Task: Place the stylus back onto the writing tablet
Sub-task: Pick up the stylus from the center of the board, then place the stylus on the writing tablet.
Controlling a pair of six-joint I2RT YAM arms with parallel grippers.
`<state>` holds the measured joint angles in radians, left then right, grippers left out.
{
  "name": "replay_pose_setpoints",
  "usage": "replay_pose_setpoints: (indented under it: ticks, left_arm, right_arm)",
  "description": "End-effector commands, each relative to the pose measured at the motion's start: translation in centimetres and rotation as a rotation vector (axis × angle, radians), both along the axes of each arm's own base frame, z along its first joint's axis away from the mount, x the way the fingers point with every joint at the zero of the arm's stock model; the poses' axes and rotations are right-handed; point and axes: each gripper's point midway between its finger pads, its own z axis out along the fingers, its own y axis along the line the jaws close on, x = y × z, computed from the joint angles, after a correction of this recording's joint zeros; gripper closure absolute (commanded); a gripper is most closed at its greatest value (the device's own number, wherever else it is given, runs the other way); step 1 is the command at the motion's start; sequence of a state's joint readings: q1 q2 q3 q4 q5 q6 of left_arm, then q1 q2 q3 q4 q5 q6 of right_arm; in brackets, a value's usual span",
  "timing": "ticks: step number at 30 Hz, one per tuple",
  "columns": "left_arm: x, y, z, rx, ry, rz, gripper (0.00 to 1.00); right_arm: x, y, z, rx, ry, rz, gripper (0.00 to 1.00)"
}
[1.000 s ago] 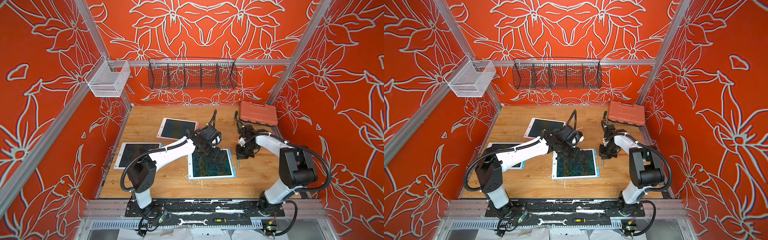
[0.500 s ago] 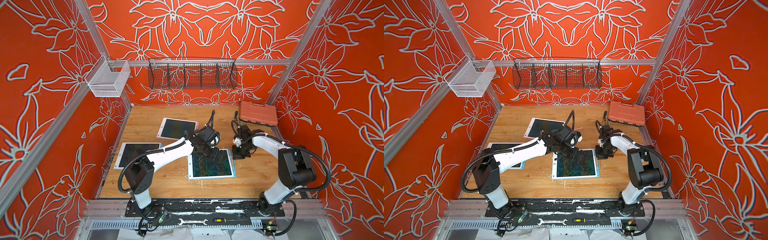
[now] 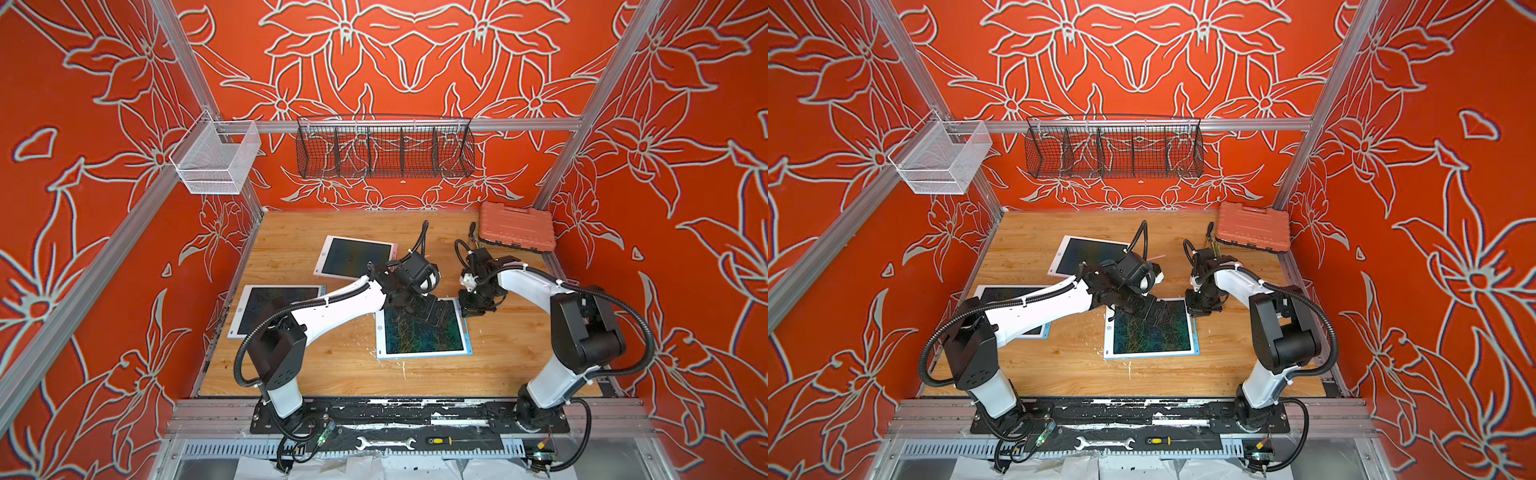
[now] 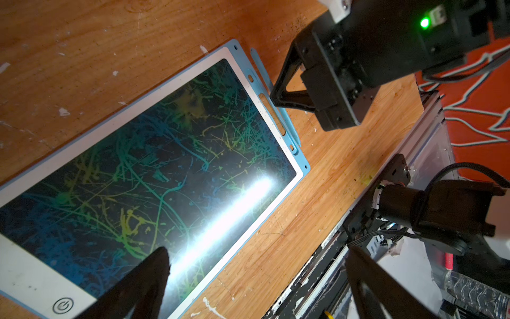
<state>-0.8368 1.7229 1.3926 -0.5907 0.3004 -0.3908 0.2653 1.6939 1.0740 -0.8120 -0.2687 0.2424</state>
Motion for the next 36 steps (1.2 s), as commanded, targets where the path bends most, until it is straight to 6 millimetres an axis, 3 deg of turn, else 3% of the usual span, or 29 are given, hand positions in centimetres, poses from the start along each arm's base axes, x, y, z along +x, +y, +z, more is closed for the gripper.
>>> replay_pose_setpoints:
  ticks: [1,36]
  left_arm:
    - [0.0,0.2,1.4,-0.031,-0.013,0.007,0.03]
    - [0.4,0.4,1.3,-0.029,-0.012,0.011,0.03]
  right_arm:
    - [-0.1,-0.1,0.0,-0.035,0.017,0.028,1.00]
    - [-0.4,0.0,-1.6,-0.080,0.071,0.048,1.00]
